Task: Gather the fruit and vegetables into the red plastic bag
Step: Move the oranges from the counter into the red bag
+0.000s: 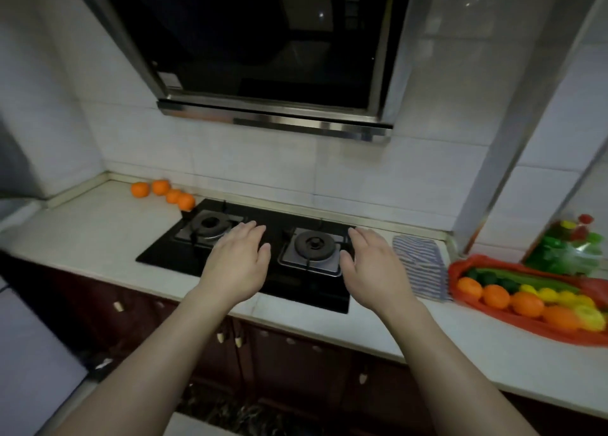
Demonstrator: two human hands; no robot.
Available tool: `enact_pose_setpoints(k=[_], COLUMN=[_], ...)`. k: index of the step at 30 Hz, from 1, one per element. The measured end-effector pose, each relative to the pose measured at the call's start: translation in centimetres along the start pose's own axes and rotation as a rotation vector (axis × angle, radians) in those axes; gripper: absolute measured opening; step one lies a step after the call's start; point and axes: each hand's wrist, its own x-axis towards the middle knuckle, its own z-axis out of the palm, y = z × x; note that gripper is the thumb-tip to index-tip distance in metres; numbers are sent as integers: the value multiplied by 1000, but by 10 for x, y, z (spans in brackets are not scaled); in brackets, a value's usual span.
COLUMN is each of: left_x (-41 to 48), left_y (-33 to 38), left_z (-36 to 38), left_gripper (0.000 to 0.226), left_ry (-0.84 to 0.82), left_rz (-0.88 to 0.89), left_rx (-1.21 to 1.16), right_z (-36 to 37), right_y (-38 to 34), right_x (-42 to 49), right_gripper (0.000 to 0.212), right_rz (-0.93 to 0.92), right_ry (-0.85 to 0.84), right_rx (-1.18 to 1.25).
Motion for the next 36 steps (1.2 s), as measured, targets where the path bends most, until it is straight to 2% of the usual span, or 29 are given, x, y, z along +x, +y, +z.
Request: enact_pose_setpoints(k=[15,21,26,32,36], left_x=[33,75,98,112,121], left_y=[-164,-237,-287,-338,-375], left_z=[-40,-50,-55,-61,-69], left_gripper=[44,52,66,64,63], left_ry=[81,56,53,68,85], left_rz=[-186,-293,-370,-435,-429], left_rx=[112,152,165,148,135], right_z=[111,157,185,208,219], right_y=[-122,-173,-207,-254,-289], right_x=[131,206,251,288,305], right_gripper=[54,53,53,54,49], right_rz=[-227,-311,-364,-444,-479], right_ry=[-113,-119,-144,-191,-149], right_rx=[105,144,164,148,147])
